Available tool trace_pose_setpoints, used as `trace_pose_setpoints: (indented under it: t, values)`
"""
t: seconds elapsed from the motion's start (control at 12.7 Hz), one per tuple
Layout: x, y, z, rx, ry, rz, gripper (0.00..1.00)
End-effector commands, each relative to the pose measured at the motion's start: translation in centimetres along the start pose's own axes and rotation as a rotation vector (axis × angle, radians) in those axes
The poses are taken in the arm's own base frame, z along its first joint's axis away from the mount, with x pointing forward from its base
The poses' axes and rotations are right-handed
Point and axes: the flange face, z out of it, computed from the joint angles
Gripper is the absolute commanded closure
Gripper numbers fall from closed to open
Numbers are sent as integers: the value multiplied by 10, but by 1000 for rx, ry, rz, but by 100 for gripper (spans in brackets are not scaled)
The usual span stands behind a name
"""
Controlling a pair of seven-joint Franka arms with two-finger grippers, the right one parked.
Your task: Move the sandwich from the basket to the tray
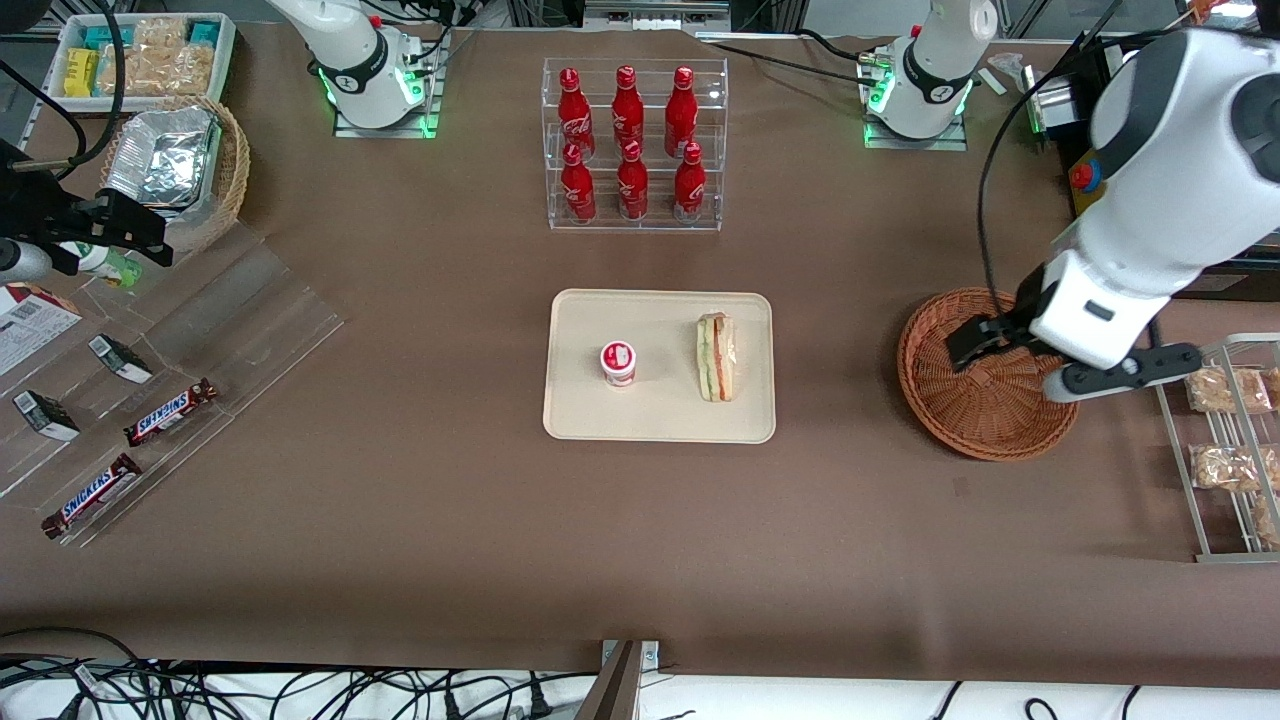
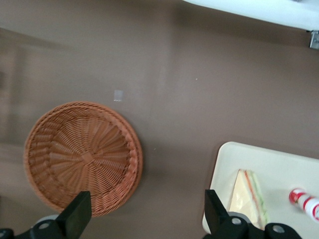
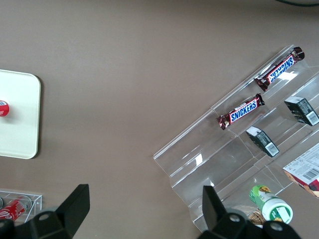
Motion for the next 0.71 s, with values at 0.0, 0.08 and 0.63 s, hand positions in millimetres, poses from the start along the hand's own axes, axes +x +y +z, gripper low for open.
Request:
trace_pose_setpoints:
  t: [0.0, 0.08, 0.63]
  values:
    - [-16, -25, -23, -8, -30, 101, 0]
    - [-20, -39, -28, -6, -36, 138, 0]
    - [-32, -85, -40, 1, -64, 337, 0]
